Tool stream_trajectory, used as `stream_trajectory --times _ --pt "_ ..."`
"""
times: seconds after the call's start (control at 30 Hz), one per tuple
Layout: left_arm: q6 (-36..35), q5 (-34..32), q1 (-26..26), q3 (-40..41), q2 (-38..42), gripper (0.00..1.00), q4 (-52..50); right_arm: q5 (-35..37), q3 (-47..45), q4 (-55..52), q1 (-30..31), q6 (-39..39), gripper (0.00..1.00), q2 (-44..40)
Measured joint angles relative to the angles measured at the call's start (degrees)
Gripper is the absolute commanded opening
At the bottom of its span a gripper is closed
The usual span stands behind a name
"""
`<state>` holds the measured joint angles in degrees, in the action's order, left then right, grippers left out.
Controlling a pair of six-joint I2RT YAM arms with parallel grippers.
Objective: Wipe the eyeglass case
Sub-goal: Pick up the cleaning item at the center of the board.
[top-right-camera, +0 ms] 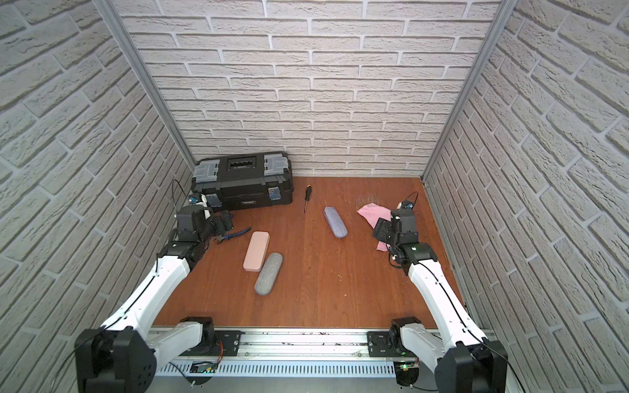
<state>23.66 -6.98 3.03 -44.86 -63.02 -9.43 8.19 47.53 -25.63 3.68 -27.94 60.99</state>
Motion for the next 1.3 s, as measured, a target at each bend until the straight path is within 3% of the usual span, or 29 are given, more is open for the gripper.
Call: stream_trajectory --times 0.1,0.33,0.6,0.8,0.97,1.3 --pt "0.90 1.70 -0.02 -0.85 -0.39 0.98 -0.98 -2.12 1.01 -2.84 0.57 -0.81 0.75 2.29" --pt "1.49 5.64 1.36 -3.89 -1.62 0.89 -3.50 -3.32 6.14 -7.76 4.44 -1.01 0.69 7.65" --pt "0.15 1.18 15.21 -8.13 -4.07 0.87 -4.02 2.95 13.18 -14.16 5.05 -1.60 0.63 17.51" --pt "0.00 -2.89 24.85 -9.86 -9.44 0.87 -2.25 10.23 26.99 -15.67 0.61 -4.11 0.74 32.02" --pt "-0.09 -4.37 30.93 -10.43 -13.05 0.87 0.07 12.33 36.24 -17.11 -2.71 -8.20 0.81 44.59" --pt "-1.14 -4.87 33.00 -10.43 -14.16 0.87 2.27 11.93 48.94 -21.24 -4.28 -16.28 0.86 61.24"
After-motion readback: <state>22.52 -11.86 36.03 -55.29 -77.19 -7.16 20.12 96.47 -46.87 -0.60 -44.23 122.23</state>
